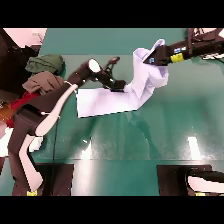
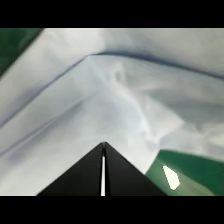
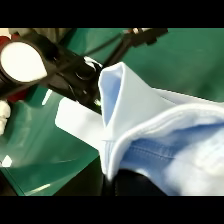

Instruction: Fold the shirts.

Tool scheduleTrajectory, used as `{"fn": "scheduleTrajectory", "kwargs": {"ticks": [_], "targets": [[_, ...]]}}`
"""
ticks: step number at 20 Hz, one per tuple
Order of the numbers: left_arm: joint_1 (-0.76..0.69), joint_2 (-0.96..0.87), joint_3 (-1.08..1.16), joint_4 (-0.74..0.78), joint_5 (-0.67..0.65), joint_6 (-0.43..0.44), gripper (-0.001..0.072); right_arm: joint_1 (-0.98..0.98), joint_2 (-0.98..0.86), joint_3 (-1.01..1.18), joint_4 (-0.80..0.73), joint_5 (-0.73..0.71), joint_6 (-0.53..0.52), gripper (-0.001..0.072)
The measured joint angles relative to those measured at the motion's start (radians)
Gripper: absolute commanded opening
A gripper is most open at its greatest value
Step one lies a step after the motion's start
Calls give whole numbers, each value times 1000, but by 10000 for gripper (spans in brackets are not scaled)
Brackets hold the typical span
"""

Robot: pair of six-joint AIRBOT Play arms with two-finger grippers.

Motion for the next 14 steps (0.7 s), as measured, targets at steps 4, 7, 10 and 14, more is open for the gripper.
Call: {"fn": "scheduleTrajectory", "kwargs": {"ticks": [4, 7, 10, 14], "targets": [[122, 124, 3, 128, -109, 3, 22, 94, -55, 0, 0, -53, -5, 15], [233, 234, 3, 204, -178, 17, 23, 212, -121, 0, 0, -150, -18, 22], [345, 336, 3, 244, -224, 28, 23, 360, -213, 0, 14, -319, -50, 522], [452, 417, 4, 266, -277, 34, 23, 494, -300, 2, 98, -511, -95, 591]]}}
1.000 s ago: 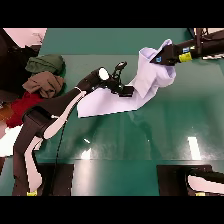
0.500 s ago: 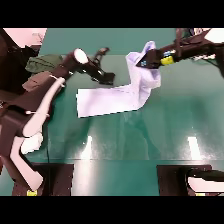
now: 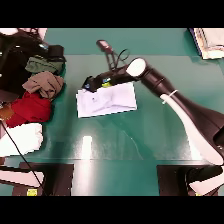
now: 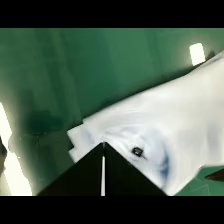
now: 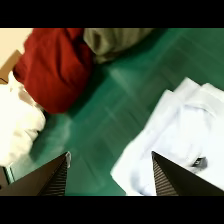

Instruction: Fold the shirts.

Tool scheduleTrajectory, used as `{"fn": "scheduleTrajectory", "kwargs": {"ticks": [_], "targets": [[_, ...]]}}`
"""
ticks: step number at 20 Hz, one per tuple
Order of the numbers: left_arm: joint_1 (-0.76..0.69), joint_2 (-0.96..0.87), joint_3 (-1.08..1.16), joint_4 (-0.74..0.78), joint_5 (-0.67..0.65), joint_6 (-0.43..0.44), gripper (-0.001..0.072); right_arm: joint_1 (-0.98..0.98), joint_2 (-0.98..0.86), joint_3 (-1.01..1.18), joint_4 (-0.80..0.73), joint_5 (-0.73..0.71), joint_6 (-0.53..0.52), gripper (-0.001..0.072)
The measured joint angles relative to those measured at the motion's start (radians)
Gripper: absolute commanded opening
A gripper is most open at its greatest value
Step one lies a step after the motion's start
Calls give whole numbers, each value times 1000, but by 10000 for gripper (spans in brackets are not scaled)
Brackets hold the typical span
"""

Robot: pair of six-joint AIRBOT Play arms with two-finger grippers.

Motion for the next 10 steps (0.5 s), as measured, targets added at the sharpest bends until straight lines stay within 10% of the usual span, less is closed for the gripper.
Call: {"fn": "scheduleTrajectory", "kwargs": {"ticks": [10], "targets": [[26, 34, -2, -22, -89, 7, 23, -310, 174, -175, -214, 279, 3, 592]]}}
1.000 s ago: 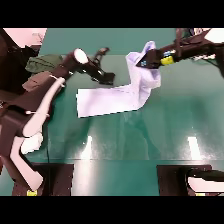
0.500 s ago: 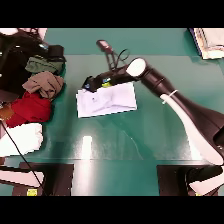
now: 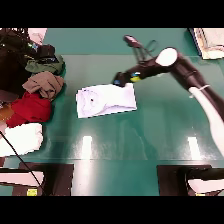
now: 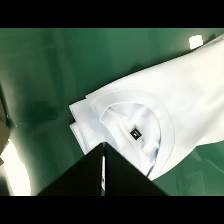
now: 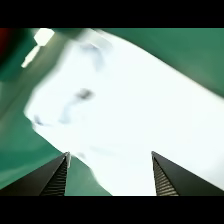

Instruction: Fold the shirts.

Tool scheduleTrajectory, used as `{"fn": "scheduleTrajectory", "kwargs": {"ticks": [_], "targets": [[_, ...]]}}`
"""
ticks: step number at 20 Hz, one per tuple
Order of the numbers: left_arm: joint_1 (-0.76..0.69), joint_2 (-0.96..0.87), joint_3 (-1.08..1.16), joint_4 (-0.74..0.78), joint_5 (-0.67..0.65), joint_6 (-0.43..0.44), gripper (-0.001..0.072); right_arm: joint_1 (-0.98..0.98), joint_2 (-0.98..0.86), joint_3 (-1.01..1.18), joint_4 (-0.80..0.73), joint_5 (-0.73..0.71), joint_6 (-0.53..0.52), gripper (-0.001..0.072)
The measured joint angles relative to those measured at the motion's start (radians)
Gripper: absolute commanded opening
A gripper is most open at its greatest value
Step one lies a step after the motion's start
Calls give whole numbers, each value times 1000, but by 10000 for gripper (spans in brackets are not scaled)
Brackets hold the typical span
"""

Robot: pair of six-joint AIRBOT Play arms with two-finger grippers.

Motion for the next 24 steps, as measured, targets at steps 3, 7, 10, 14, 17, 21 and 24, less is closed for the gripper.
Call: {"fn": "scheduleTrajectory", "kwargs": {"ticks": [3, 7, 10, 14, 17, 21, 24], "targets": [[-28, 0, 0, -8, 6, 6, 23, -167, 19, -127, -8, 48, 22, 591], [-70, -1, 0, -13, 32, 12, 23, -304, -55, -240, 117, 82, 30, 589], [-92, -1, 0, -15, 44, 19, 23, -317, -142, -245, 226, 93, 15, 588], [-100, -1, 0, -15, 50, 31, 23, -243, -262, -158, 318, 105, 0, 588], [-102, -1, 0, -18, 52, 37, 23, -169, -330, -68, 340, 106, -3, 420], [-103, -1, 0, -18, 49, 39, 23, -102, -379, 15, 343, 64, -6, 17], [-103, -1, 0, -20, 31, 40, 23, -91, -385, 34, 346, 42, -6, 15]]}}
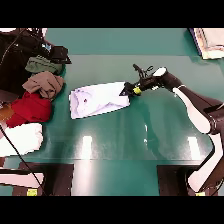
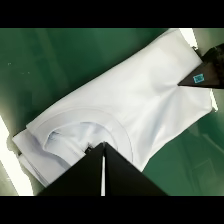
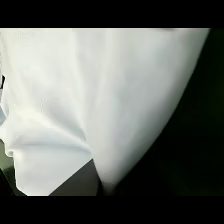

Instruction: Fold the shirts.

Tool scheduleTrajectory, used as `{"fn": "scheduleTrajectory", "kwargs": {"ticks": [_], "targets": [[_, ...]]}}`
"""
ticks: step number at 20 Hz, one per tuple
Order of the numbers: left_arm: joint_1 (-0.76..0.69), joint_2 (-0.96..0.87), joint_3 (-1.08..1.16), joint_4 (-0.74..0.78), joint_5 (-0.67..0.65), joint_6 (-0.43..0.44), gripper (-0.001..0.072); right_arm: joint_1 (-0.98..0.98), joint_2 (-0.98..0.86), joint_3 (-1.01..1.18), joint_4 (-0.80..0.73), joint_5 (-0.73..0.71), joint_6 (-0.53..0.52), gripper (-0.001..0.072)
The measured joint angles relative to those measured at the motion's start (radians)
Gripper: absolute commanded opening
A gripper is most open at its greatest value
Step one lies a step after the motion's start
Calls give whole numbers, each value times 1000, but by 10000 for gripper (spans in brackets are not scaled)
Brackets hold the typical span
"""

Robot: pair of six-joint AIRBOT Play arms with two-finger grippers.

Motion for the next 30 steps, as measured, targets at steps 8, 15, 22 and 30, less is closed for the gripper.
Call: {"fn": "scheduleTrajectory", "kwargs": {"ticks": [8, 15, 22, 30], "targets": [[0, 0, 0, -45, -26, 1, 23, -252, 315, -298, -8, -161, 7, 13], [0, 0, 0, -56, -17, -8, 23, -789, 721, -649, -138, -283, 43, 13], [0, 0, 0, -108, 15, -27, 23, -1245, 930, -863, -275, -364, 101, 13], [0, 0, 0, -126, 23, -28, 23, -1346, 1022, -903, -645, -312, 331, 409]]}}
